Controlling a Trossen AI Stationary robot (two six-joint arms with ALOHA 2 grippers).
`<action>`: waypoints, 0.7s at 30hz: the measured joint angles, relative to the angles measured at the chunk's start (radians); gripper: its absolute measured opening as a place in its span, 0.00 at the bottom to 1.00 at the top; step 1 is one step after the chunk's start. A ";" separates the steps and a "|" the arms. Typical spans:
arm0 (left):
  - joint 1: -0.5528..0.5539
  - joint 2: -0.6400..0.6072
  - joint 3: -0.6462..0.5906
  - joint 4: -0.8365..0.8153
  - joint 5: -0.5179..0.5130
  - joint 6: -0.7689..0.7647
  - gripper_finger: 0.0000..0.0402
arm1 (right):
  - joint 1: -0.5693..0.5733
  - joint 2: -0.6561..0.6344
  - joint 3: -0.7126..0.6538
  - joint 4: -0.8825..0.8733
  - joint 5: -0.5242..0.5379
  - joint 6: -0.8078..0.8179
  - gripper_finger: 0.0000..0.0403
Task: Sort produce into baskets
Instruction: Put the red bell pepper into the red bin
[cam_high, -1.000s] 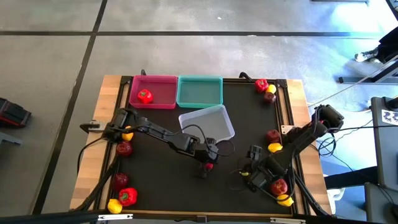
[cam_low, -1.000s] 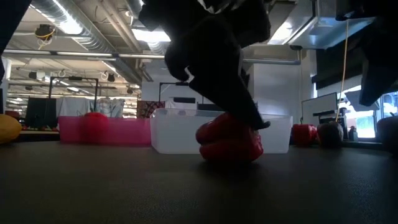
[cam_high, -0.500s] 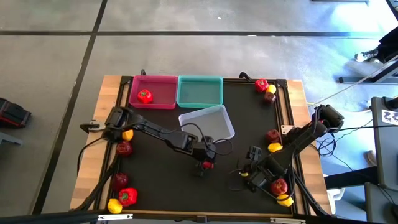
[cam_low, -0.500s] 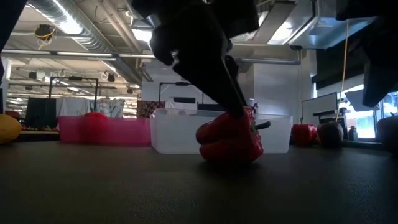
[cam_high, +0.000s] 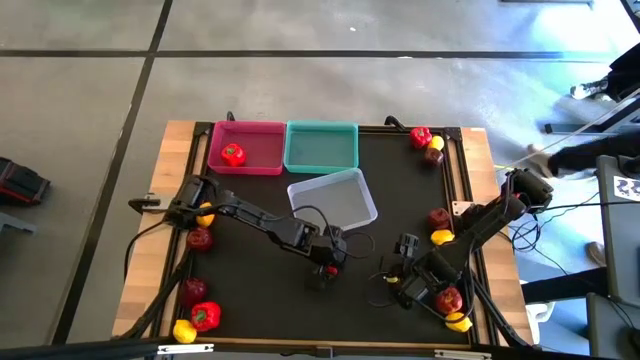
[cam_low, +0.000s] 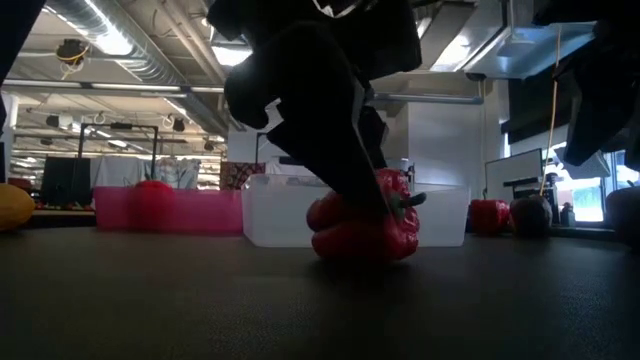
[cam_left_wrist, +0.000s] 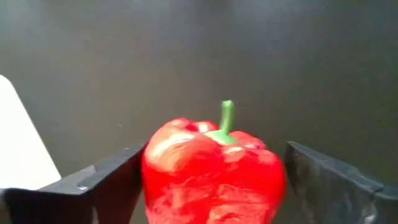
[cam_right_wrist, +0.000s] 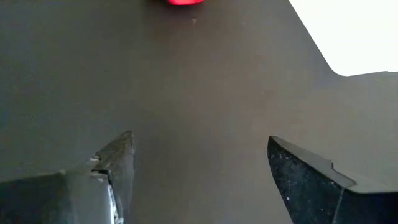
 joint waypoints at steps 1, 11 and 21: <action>-0.001 0.000 0.000 0.002 0.000 -0.005 0.84 | 0.000 0.000 0.000 0.000 0.000 0.000 0.72; -0.009 -0.028 0.043 -0.057 -0.003 -0.062 0.66 | 0.000 0.000 0.000 -0.005 0.001 -0.029 0.72; -0.013 -0.261 0.033 -0.168 -0.056 -0.143 0.67 | 0.000 0.000 0.000 0.018 0.014 -0.025 0.72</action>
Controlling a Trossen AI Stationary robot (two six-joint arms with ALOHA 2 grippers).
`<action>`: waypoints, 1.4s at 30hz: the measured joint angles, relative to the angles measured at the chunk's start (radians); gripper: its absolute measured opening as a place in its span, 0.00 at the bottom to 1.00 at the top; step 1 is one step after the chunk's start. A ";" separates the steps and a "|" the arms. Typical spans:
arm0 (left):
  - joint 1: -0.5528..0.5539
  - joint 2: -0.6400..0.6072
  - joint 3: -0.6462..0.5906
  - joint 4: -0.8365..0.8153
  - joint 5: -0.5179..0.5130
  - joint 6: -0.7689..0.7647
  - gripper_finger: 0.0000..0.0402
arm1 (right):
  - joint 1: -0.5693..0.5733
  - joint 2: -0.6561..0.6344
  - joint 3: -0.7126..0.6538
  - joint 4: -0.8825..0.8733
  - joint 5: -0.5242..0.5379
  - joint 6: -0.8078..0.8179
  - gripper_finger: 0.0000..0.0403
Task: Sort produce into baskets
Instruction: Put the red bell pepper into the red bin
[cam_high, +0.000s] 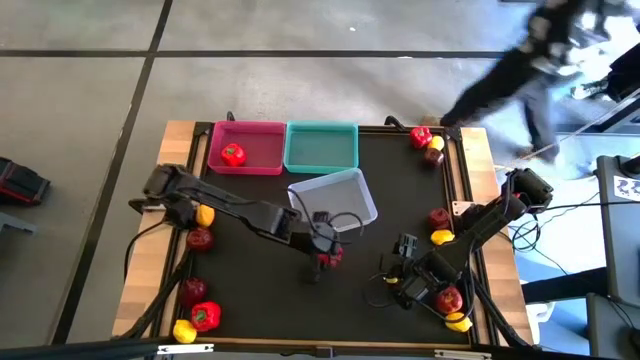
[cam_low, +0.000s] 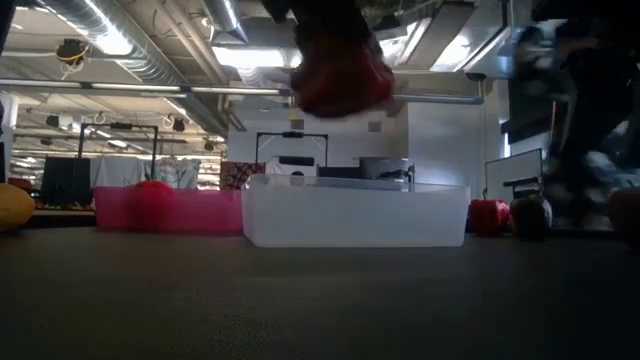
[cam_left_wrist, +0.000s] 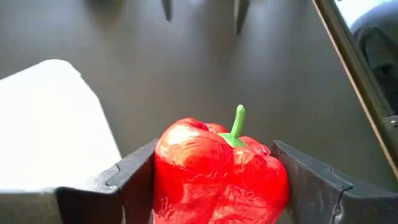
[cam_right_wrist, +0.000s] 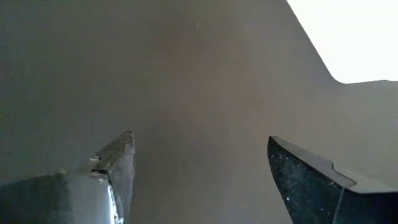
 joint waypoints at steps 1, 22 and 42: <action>-0.003 -0.024 0.000 -0.022 -0.013 -0.002 0.67 | 0.000 0.000 0.000 0.008 0.014 0.001 0.72; 0.074 -0.627 -0.517 0.178 -0.356 -0.156 0.67 | -0.031 0.007 0.000 0.038 0.225 0.029 0.72; 0.531 -0.694 -0.750 0.493 -0.425 -0.197 0.67 | -0.079 0.008 -0.128 0.163 0.301 0.102 0.72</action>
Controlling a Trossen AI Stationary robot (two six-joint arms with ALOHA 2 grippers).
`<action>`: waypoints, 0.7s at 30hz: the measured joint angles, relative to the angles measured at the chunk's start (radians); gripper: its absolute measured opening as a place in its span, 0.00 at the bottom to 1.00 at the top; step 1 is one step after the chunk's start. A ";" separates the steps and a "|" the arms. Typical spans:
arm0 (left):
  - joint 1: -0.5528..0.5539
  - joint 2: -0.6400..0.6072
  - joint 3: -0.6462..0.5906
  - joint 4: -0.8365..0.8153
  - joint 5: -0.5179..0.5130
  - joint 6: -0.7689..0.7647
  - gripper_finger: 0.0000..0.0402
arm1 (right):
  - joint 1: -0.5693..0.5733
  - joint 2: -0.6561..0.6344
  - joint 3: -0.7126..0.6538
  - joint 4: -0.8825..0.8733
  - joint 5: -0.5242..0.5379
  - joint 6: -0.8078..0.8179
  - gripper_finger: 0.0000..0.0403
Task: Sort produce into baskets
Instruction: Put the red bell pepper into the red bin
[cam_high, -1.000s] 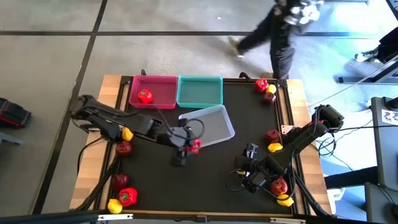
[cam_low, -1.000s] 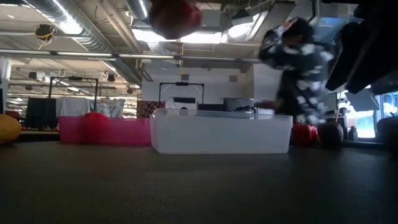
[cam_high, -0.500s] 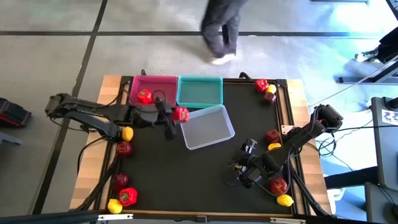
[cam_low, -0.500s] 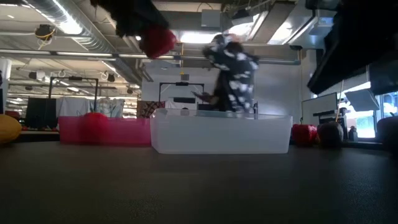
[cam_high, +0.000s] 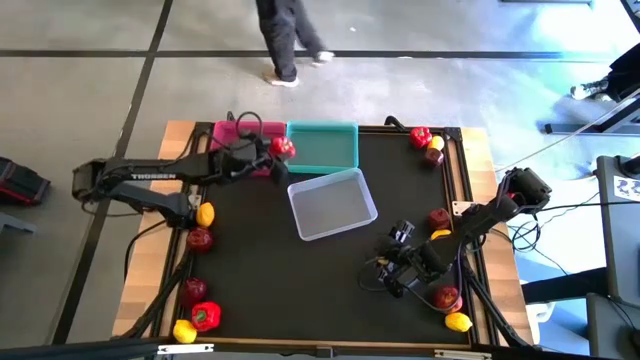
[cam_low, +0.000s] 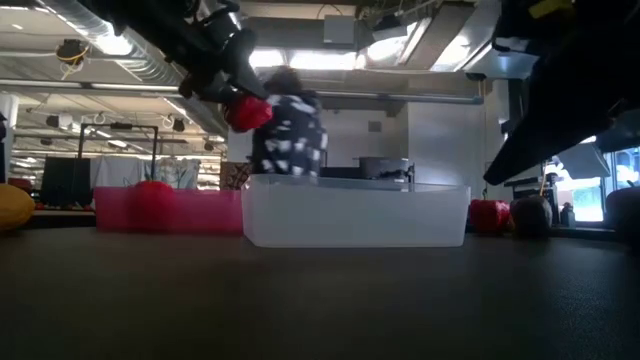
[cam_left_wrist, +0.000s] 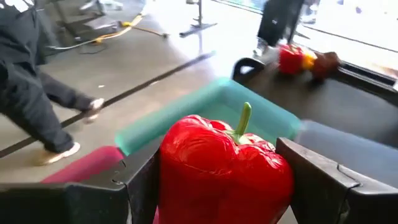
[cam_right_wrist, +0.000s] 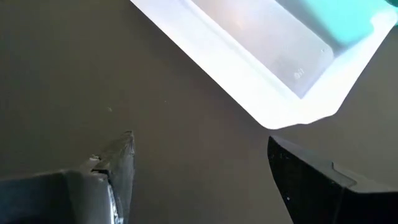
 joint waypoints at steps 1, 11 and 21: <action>0.019 0.004 0.000 0.000 0.000 0.001 0.67 | 0.000 0.000 -0.005 0.004 0.000 0.001 0.72; 0.192 0.134 -0.001 0.030 -0.011 0.047 0.67 | 0.000 0.000 -0.030 0.002 0.000 0.003 0.72; 0.329 0.271 -0.003 0.247 0.009 0.040 0.67 | 0.000 0.000 -0.031 0.002 -0.021 0.010 0.72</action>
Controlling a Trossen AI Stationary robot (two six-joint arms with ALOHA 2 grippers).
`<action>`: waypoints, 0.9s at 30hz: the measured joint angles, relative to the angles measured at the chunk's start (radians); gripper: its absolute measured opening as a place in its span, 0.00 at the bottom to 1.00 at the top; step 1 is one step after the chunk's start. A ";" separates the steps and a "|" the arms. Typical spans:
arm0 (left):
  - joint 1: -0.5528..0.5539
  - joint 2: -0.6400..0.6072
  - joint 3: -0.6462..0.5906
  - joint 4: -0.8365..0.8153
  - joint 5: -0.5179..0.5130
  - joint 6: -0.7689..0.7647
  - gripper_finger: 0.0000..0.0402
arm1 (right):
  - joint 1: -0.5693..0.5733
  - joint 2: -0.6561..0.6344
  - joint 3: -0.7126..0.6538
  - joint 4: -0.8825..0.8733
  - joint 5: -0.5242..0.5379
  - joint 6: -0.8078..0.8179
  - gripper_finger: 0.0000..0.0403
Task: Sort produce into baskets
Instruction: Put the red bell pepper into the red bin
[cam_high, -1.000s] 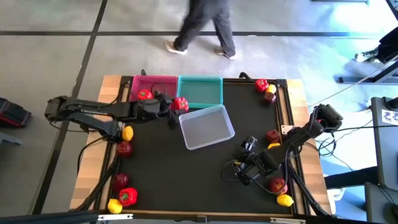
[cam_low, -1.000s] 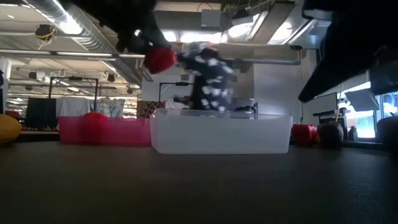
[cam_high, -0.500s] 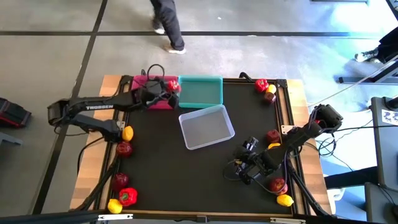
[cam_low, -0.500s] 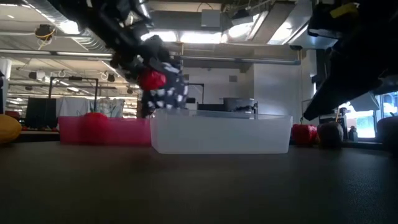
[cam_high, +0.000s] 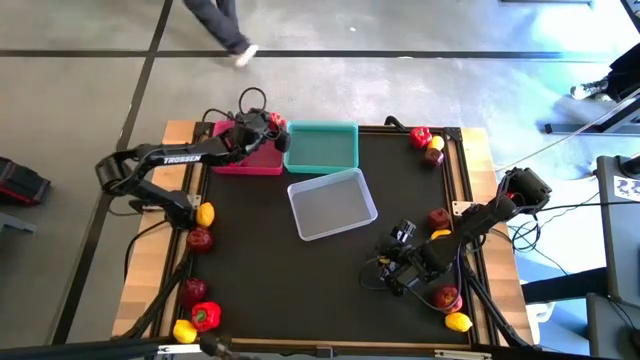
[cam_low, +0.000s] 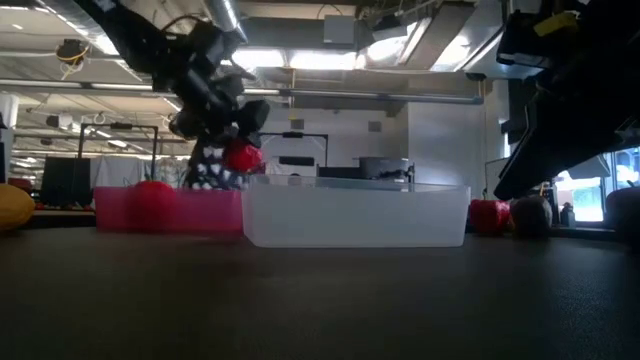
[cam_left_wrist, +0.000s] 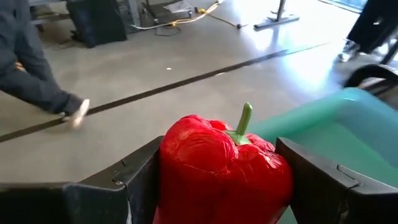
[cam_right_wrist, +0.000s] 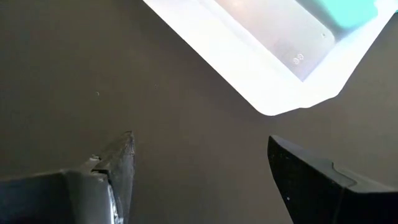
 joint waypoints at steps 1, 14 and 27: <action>0.005 0.019 0.000 0.027 -0.001 0.008 0.67 | 0.000 0.000 0.000 0.000 0.000 0.000 0.72; 0.058 0.199 -0.028 0.177 -0.041 -0.017 0.67 | -0.006 0.000 0.000 0.001 -0.049 0.056 0.72; 0.098 0.207 -0.262 0.608 0.034 -0.080 0.67 | -0.006 0.000 0.001 0.004 -0.042 0.098 0.72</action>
